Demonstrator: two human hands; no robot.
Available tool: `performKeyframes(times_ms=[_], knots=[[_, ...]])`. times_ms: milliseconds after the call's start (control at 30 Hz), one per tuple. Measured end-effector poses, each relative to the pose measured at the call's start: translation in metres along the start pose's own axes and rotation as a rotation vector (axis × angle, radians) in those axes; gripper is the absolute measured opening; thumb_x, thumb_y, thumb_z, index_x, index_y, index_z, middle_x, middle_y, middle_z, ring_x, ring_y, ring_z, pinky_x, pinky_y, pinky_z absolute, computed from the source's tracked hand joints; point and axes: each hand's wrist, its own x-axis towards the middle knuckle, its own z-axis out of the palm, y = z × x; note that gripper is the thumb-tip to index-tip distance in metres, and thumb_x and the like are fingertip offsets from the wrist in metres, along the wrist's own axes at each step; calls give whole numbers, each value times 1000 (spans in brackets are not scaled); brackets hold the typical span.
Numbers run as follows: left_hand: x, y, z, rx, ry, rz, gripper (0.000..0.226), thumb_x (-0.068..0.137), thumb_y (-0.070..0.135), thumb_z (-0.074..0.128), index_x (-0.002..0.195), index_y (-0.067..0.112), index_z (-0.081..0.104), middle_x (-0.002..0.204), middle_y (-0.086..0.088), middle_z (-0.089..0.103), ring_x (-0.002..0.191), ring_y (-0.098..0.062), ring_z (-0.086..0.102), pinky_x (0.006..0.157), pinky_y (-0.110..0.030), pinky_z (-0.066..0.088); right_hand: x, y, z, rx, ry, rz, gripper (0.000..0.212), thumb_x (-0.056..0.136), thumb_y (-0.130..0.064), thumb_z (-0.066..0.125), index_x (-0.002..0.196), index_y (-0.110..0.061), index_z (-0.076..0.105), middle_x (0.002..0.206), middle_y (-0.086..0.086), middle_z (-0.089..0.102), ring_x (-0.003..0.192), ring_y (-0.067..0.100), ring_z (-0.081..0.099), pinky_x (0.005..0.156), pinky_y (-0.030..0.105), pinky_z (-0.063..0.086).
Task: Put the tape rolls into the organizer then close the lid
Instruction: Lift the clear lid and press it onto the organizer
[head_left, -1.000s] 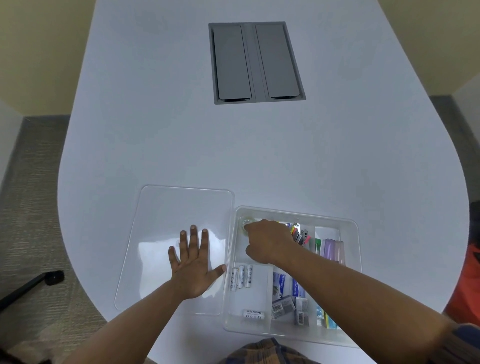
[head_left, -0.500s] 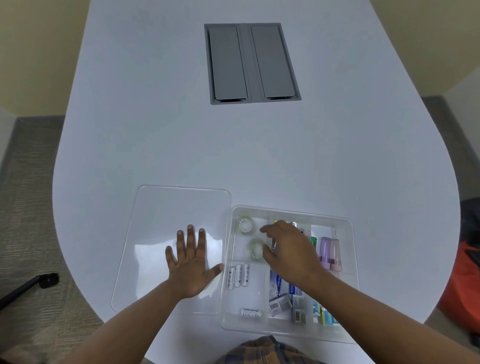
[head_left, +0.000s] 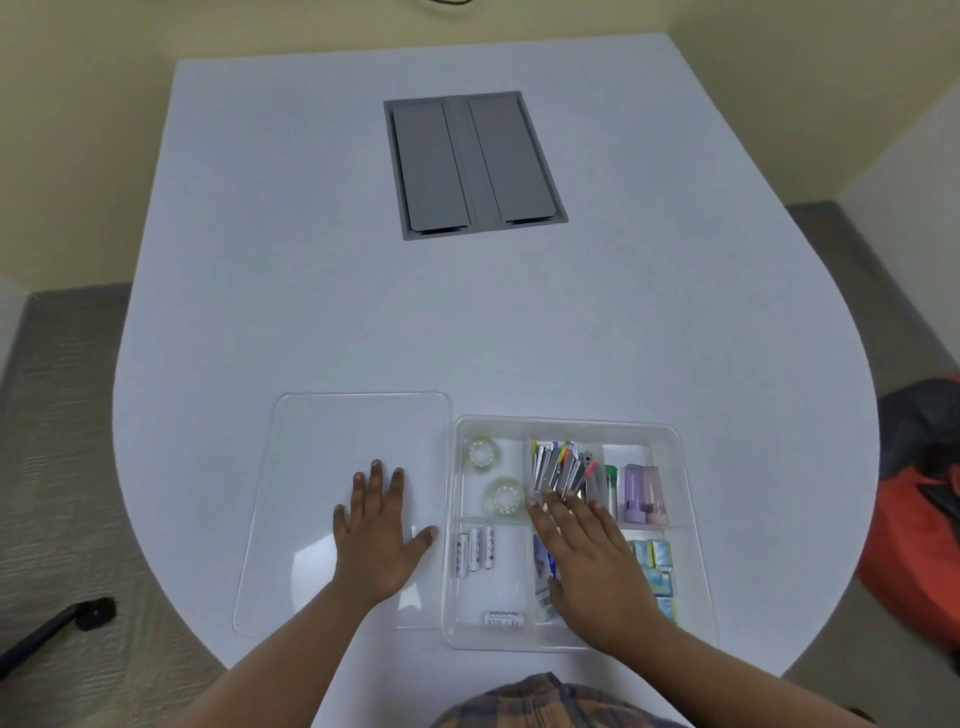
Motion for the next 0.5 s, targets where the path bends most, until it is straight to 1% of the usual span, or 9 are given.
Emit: performKeyframes(times_ms=[67,167,233,267,300,367,400,433,500], knots=[[-8,-8,-8,-36,91,3,84,88,57,52,153,23,12,162,1,-6,149,-21,-1,116,-48,13,-1,-1,4,-5,-10,8,92,79,-30,58,153,-26,5,161,2,14,148,26,15,118,44,4],[-26,-34,-19,-45,237,-70,74,86,47,61,147,19,32,161,-4,18,147,-23,19,110,-49,29,-1,0,8,-6,-36,19,99,80,-35,56,151,-30,-12,162,-1,-5,149,25,-2,118,42,-7],[-41,-55,-26,-48,350,-207,74,83,43,65,145,16,35,158,-6,27,143,-25,28,105,-53,33,-1,0,8,-28,-43,19,100,81,-36,54,148,-32,-20,161,-3,-15,148,24,-10,119,41,-11],[-49,-63,-28,-58,396,-329,77,81,42,67,145,14,33,157,-8,29,141,-27,32,103,-56,33,-1,-1,7,-40,-46,23,100,82,-37,54,148,-32,-22,160,-4,-18,148,24,-12,118,41,-12],[-57,-70,-31,-84,417,-477,83,80,43,69,146,11,30,156,-9,29,139,-29,34,102,-59,33,-2,-2,6,-52,-54,30,101,82,-36,54,147,-32,-23,160,-4,-19,148,24,-13,117,41,-12],[-69,-81,-34,-174,377,-746,91,77,52,68,145,8,28,156,-13,27,136,-36,35,101,-59,31,-3,-5,4,-78,-67,50,102,82,-36,54,147,-31,-25,160,-3,-20,148,25,-13,116,42,-13],[-72,-85,-34,-199,338,-817,92,76,57,67,144,7,30,153,-15,30,134,-38,37,101,-57,30,-3,-8,4,-93,-65,62,103,82,-36,54,146,-31,-26,160,-2,-20,148,26,-12,116,42,-12],[-75,-90,-32,-197,308,-839,92,75,61,65,141,6,33,149,-17,35,131,-39,40,101,-55,31,-3,-10,3,-107,-66,77,103,82,-36,54,145,-31,-28,160,-1,-21,148,27,-12,116,43,-12],[-77,-97,-32,-163,299,-789,89,73,63,67,135,5,40,138,-21,45,123,-41,46,98,-54,36,-2,-15,1,-131,-75,106,104,83,-35,53,142,-30,-32,160,0,-22,148,28,-13,117,45,-10]])
